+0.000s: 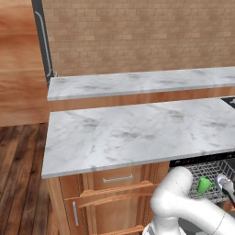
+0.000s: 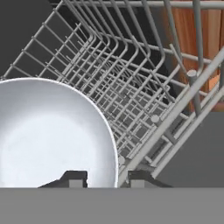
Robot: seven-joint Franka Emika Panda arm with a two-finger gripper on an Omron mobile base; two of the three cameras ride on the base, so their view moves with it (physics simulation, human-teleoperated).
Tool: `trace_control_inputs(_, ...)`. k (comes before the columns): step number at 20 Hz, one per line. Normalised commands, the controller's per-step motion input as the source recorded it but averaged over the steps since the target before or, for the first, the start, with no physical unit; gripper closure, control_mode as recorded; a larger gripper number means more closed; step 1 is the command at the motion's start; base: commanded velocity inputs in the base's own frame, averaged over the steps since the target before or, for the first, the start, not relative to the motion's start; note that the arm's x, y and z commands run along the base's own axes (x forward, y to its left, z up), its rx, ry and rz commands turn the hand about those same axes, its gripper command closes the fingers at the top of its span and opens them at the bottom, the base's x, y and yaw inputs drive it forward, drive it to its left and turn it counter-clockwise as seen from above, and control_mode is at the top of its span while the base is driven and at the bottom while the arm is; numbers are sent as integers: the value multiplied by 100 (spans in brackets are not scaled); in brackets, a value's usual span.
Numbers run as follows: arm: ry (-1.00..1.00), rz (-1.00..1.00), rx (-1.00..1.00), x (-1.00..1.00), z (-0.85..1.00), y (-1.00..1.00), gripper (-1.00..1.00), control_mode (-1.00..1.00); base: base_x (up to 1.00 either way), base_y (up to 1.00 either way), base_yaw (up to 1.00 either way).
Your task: Pick up the cup and bowl from the counter, place them in the dishwasher, and close the dishwasher door.
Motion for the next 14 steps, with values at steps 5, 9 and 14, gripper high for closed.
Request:
trace_control_inputs(5,-13,0,10,-11,15,-10,-100,-100,0,0,0)
trace_control_inputs(9,-9,1,23,0,42,-18,-100,-100,0,0,0)
trace_control_inputs(14,-1,0,32,0,40,-13,-100,-100,0,0,0)
